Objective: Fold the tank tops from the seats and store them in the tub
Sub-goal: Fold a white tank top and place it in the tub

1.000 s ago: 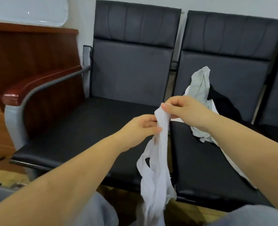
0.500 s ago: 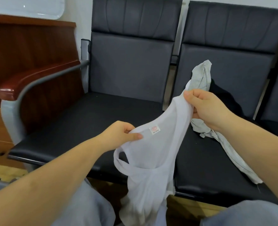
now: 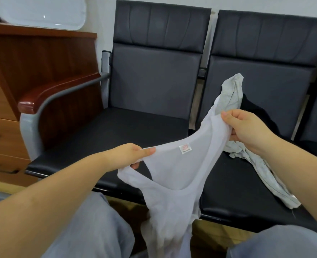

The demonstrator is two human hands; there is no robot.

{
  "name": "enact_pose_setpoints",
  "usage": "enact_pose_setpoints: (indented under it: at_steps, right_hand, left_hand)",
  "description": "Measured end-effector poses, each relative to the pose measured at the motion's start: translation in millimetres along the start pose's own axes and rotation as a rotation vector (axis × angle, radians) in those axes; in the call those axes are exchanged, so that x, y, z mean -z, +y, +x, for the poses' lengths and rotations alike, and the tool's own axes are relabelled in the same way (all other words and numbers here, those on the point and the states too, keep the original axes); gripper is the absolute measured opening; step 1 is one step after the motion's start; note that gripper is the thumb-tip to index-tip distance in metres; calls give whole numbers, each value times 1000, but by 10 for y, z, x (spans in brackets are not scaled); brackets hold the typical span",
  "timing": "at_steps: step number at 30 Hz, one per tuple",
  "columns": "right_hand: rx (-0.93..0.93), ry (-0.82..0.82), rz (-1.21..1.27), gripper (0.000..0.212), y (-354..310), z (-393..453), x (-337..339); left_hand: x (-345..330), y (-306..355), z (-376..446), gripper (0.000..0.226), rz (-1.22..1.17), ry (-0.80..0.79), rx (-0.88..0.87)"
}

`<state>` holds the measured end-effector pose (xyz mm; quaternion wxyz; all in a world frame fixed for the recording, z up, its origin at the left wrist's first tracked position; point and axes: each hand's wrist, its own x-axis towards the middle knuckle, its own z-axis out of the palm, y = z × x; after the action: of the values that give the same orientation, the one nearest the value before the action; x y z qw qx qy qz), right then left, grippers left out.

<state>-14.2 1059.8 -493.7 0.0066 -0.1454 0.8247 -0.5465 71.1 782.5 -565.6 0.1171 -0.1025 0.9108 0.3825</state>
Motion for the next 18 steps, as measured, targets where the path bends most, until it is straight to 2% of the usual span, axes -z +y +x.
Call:
enact_pose_setpoints:
  at_steps: [4,7,10,14,17,18]
  right_hand:
    - [19,-9,-3,38,-68,-76,9]
    - [31,-16,1,29,-144,-144,23]
    - [57,-15,0,26,-241,-205,63]
    - [84,-5,-17,27,-354,-262,141]
    - [91,4,-13,26,-409,-292,195]
    - [95,6,-10,26,-420,-299,210]
  left_hand:
    - [49,-16,-131,40,54,-110,55]
    - [62,-40,-187,30,145,-77,67]
    - [121,-3,-277,37,147,-50,133]
    - [220,66,-488,31,-280,-227,265]
    - [290,120,-670,15,-504,-312,204]
    - [306,137,-723,28,-594,-368,146]
